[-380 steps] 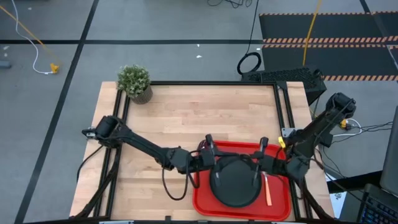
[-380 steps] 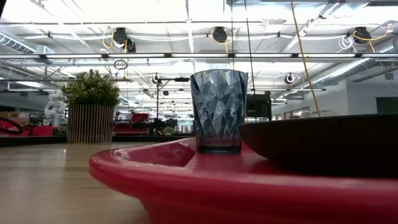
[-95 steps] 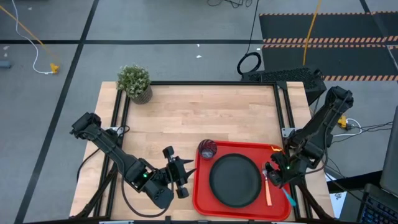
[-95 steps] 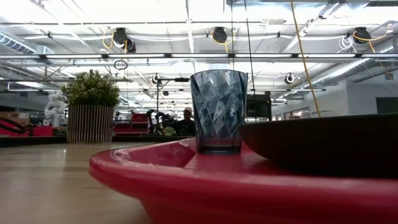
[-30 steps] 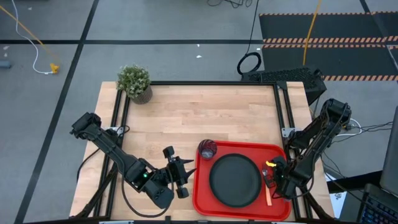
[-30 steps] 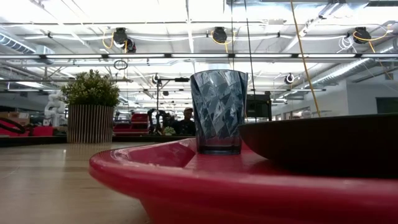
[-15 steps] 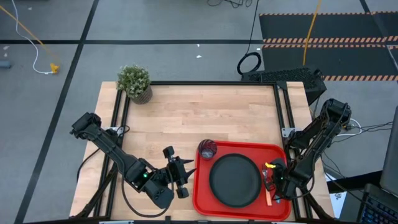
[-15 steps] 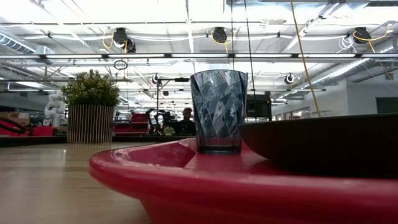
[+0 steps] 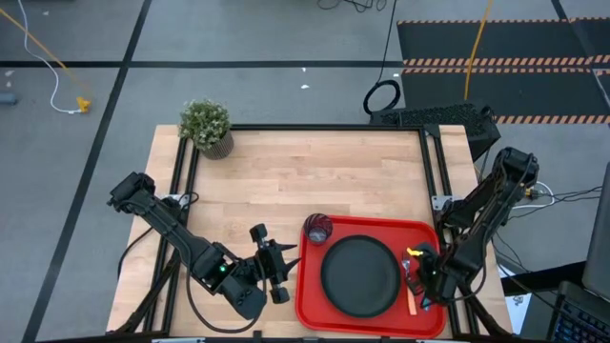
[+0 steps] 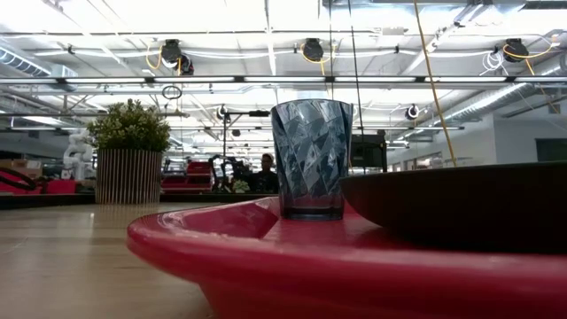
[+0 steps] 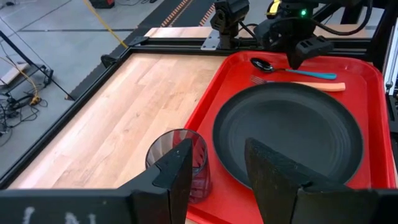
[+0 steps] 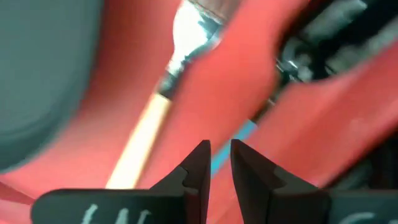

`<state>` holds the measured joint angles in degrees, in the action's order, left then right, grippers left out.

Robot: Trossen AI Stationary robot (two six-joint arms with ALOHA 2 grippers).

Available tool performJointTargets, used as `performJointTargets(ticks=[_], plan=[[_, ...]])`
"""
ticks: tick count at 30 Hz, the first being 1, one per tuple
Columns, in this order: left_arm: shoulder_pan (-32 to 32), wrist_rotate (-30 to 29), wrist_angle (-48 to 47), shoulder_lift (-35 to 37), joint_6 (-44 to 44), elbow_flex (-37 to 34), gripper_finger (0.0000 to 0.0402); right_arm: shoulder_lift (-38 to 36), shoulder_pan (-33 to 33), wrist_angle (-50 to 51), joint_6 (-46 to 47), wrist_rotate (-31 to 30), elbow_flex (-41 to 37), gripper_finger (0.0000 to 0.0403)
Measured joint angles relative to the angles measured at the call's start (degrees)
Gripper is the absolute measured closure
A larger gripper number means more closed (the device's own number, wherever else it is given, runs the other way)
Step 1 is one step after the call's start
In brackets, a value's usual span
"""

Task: Pick and place plate/cup/fork/spoon on tray
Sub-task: Adjust the spoon and fork

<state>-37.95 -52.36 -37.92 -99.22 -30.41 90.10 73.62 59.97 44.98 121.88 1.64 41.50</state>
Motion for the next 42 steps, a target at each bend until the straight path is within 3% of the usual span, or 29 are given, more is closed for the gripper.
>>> performJointTargets(ticks=[5,11,18,26,42], plan=[[0.00,0.00,0.00,0.00,-0.40,-0.01,0.0252,1.08,1.68,-5.56,-3.36,-10.15,0.00,0.0348],[0.00,-0.02,0.93,0.00,-0.83,-0.01,0.0252,1.19,2.88,-9.46,-4.58,-13.77,0.00,0.0354],[0.00,-0.09,4.41,0.00,1.54,-0.01,0.0252,4.09,4.16,-11.79,-4.56,-13.43,0.00,0.0399],[0.44,-0.07,4.99,0.00,2.03,-0.01,0.0252,6.63,4.98,-12.63,-4.25,-8.85,0.17,0.0402],[0.42,-0.04,4.82,0.00,2.18,-0.01,0.0252,3.35,5.46,-11.76,-5.70,-9.28,-0.09,0.0403]])
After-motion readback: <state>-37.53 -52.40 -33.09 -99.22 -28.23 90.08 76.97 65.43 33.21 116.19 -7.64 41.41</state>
